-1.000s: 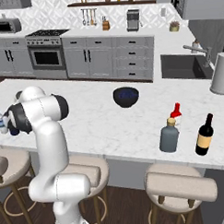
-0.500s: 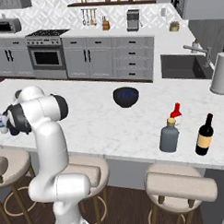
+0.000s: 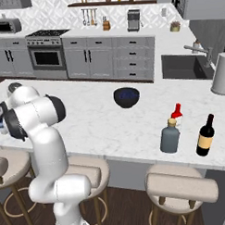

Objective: Move the plastic bottles in the middle to the plastics group, and the glass bottles in the middle to the glass group.

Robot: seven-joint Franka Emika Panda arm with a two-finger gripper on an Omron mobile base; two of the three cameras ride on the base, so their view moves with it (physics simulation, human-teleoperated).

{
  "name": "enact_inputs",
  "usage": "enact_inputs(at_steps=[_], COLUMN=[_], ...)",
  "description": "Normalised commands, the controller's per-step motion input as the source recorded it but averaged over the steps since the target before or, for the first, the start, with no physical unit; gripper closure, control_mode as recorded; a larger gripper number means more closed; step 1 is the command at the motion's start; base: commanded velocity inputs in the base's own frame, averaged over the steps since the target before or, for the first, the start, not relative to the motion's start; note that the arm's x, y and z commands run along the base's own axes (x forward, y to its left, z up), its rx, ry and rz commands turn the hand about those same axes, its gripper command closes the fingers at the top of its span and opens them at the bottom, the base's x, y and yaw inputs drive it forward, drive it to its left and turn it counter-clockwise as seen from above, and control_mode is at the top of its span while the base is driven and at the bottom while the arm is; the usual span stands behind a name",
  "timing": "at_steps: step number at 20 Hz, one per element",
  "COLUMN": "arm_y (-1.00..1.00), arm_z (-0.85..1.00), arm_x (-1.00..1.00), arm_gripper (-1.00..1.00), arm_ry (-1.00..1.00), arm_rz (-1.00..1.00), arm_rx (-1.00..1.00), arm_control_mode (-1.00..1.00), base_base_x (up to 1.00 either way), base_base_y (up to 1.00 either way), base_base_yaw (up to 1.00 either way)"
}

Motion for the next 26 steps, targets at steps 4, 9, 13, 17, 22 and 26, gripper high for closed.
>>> enact_inputs(at_steps=[4,9,13,17,22,26], arm_y=[-0.47,-0.80,-0.88,-0.89,-0.81,-0.75], arm_z=[0.56,0.22,0.08,0.05,0.22,0.39], arm_x=[-0.26,-0.30,-0.17,-0.18,-0.14,-0.22], arm_gripper=[-1.00,-1.00,-1.00,-1.00,-1.00,-1.00], arm_ry=[-0.02,0.01,0.00,0.00,0.10,0.06], arm_rz=[-0.03,-0.14,-0.19,-0.15,-0.07,-0.01], arm_rx=[0.00,0.01,0.00,0.00,0.00,0.00], arm_control_mode=[-1.00,-1.00,-1.00,-1.00,-1.00,-1.00], base_base_x=[0.00,0.00,0.00,0.00,0.00,0.00], base_base_y=[0.00,0.00,0.00,0.00,0.00,0.00], base_base_yaw=[0.00,0.00,0.00,0.00,0.00,0.00])
